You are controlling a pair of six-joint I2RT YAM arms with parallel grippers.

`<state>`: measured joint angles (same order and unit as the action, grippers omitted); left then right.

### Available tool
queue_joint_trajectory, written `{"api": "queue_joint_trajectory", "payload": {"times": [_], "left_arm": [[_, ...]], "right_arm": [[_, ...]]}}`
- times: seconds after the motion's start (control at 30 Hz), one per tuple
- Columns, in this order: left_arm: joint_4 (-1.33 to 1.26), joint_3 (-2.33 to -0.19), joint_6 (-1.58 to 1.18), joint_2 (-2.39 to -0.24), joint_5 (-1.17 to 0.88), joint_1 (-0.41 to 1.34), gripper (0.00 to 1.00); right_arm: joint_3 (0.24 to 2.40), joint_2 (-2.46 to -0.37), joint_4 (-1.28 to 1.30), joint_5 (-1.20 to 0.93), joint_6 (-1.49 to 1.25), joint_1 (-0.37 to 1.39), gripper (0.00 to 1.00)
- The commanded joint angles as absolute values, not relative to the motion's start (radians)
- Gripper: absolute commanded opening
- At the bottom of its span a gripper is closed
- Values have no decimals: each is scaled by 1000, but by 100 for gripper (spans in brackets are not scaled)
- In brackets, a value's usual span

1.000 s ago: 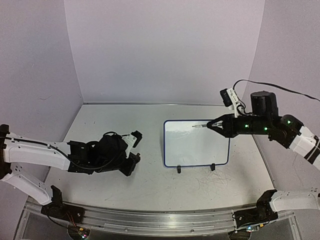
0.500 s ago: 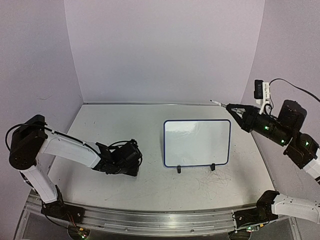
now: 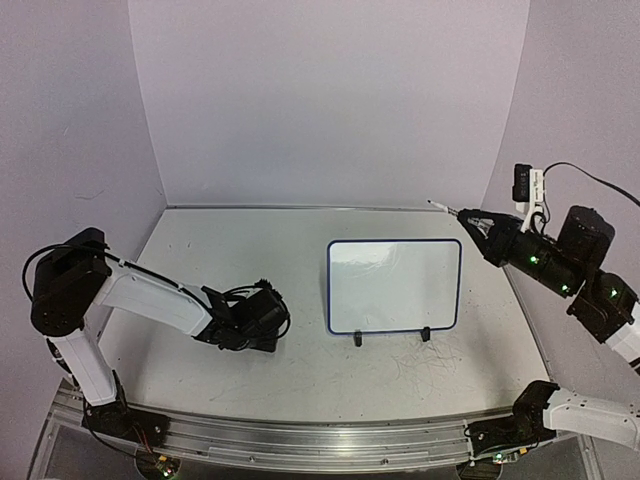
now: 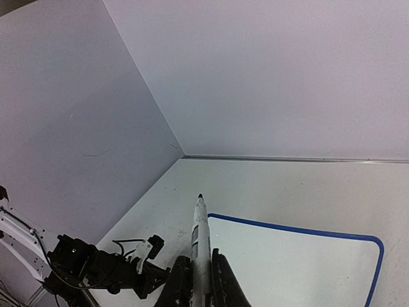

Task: Write a sentence on the whiteboard
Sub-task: Place the pen cap at the center of the board.

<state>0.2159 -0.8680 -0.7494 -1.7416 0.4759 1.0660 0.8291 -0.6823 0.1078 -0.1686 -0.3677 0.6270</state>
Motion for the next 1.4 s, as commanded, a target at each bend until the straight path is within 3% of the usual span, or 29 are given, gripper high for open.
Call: {"api": "queue_joint_trajectory", "payload": {"times": [0.0,0.57,0.8,1.13,1.37], "left_arm": [[236,-900,-768,-1743,510,1066,17],[264,-914,-754,-1571,456,1101,60],[107,-954,-741,-1592,343,1163,65],[-105,-1078,-782,-1812,151,1219,66],[-142,-1184,-784,-1972,92,1228,81]], "right_arm": [[847,-679,55,-154,-351,628,0],[824,-633,45,-149,-320,628,0],[828,-625,42,-131,-349,629,0],[832,-533,59,-92,-346,628,0],[807,-423,79,-6,-355,628,0]]}}
